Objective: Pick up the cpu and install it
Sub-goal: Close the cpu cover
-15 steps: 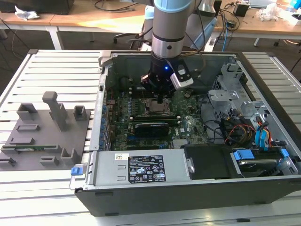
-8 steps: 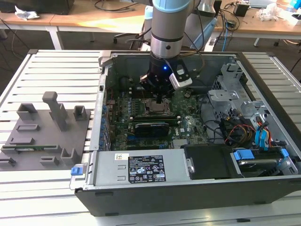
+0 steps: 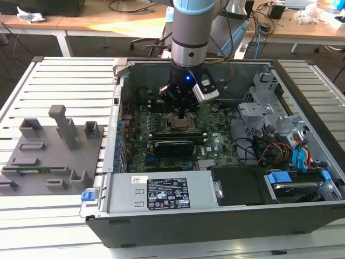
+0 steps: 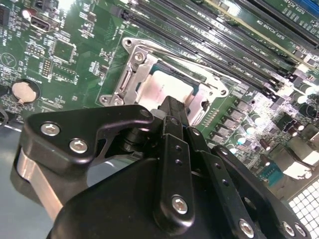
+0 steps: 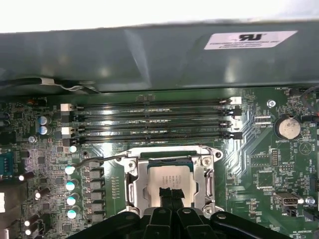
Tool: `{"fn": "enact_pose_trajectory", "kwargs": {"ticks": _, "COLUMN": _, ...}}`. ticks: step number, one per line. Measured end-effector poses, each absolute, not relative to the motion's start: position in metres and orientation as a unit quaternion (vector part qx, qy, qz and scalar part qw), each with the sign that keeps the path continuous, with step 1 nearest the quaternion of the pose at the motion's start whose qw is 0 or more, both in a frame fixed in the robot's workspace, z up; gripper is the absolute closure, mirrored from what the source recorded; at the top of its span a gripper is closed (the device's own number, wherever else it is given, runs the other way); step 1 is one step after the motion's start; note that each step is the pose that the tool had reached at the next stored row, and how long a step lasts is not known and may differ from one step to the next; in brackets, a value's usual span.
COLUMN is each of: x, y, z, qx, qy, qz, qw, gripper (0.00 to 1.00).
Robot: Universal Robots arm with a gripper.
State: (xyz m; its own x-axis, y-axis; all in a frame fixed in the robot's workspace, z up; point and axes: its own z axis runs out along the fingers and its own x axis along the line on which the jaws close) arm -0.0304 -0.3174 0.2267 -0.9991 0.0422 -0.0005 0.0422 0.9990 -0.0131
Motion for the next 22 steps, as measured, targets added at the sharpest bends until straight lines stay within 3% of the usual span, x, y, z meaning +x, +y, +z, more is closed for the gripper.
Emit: {"fn": "enact_pose_trajectory", "kwargs": {"ticks": 22, "x": -0.063, "y": -0.32, "z": 0.219, "qx": 0.013, "qy": 1.0, "qz": -0.006, "qw": 0.0, "gripper": 0.89}}
